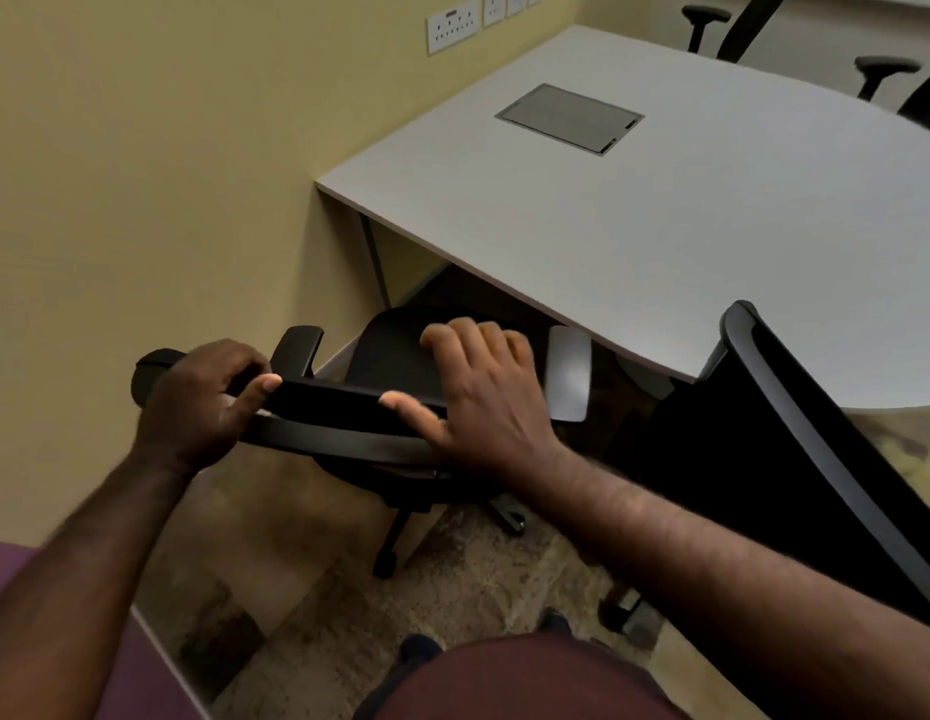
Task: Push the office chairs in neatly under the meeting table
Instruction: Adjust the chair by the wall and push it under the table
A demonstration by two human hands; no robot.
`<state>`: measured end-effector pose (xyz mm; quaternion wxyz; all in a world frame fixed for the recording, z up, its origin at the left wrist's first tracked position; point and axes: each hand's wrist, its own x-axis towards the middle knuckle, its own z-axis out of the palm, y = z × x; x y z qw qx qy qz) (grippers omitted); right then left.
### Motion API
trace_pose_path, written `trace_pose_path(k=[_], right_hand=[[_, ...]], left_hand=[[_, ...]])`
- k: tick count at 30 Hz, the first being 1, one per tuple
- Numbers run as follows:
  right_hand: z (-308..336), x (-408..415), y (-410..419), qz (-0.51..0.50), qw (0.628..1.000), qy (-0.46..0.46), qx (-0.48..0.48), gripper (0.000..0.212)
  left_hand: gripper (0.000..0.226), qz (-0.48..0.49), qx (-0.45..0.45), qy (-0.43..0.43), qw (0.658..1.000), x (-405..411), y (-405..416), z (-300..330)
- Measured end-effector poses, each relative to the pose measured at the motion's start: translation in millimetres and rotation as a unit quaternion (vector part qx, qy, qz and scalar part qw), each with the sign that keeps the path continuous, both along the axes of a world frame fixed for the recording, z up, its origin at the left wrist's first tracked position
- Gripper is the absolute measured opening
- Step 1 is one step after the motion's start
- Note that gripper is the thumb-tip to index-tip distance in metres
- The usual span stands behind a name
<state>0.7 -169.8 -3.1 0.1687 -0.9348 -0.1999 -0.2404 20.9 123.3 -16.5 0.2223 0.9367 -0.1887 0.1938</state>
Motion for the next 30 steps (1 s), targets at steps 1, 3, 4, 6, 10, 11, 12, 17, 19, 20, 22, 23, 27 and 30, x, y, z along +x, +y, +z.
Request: trace_pose_path(k=[1,3,4,6,10,11,12,17,19,20,22,23,27,30], right_hand=[[6.9,10.7,-9.0,-0.019,1.000,-0.002,-0.001,0.062],[12.4,28.9,-23.2,-0.048,0.999,0.009,-0.004,0.064],[14.4,39.2,-32.5,-0.064,0.998,0.021,-0.004,0.065],[10.2,54.3,-45.9,-0.093,0.994,0.054,-0.004,0.071],[-2.6,75.5,-69.2,-0.158,0.984,0.071,0.030,0.074],[-6.7,79.5,-75.8,-0.169,0.982,0.074,0.037,0.074],[-10.8,83.4,-83.0,-0.179,0.980,0.081,0.040,0.074],[-43.5,108.1,-125.1,-0.221,0.961,0.149,0.067,0.074],[-61.9,121.0,-140.0,-0.237,0.950,0.186,0.082,0.075],[-71.1,128.1,-147.4,-0.246,0.943,0.206,0.092,0.075],[-89.7,143.0,-159.8,-0.266,0.925,0.245,0.113,0.076],[-99.5,150.6,-164.7,-0.275,0.916,0.264,0.123,0.076],[-139.8,179.7,-174.3,-0.308,0.871,0.339,0.177,0.074],[-165.4,198.4,-179.7,-0.336,0.828,0.382,0.234,0.068]], left_hand=[[0.056,-0.001,0.009,-0.008,1.000,10.1,-4.5,8.1],[0.051,-0.006,0.015,-0.003,1.000,24.6,-14.5,21.4],[0.048,-0.019,0.020,0.005,1.000,37.1,-24.1,28.0],[0.042,-0.048,0.006,0.022,0.999,53.5,-44.9,33.8],[0.024,-0.116,-0.057,0.053,0.990,91.9,-99.5,35.0],[0.022,-0.128,-0.064,0.067,0.987,100.1,-113.7,32.0],[0.019,-0.137,-0.066,0.084,0.985,108.5,-127.3,27.6],[0.024,-0.152,-0.073,0.184,0.968,148.4,-188.7,-3.7],[0.028,-0.112,-0.113,0.244,0.957,161.5,-211.2,-21.0],[0.030,-0.086,-0.136,0.277,0.947,167.8,-222.1,-29.9],[0.035,-0.041,-0.151,0.345,0.926,177.9,-241.2,-50.0],[0.036,-0.027,-0.146,0.369,0.917,182.4,-248.9,-61.0],[0.043,-0.010,-0.114,0.424,0.899,198.1,-275.7,-103.0],[0.054,0.015,-0.108,0.486,0.867,210.1,-296.3,-136.0]])
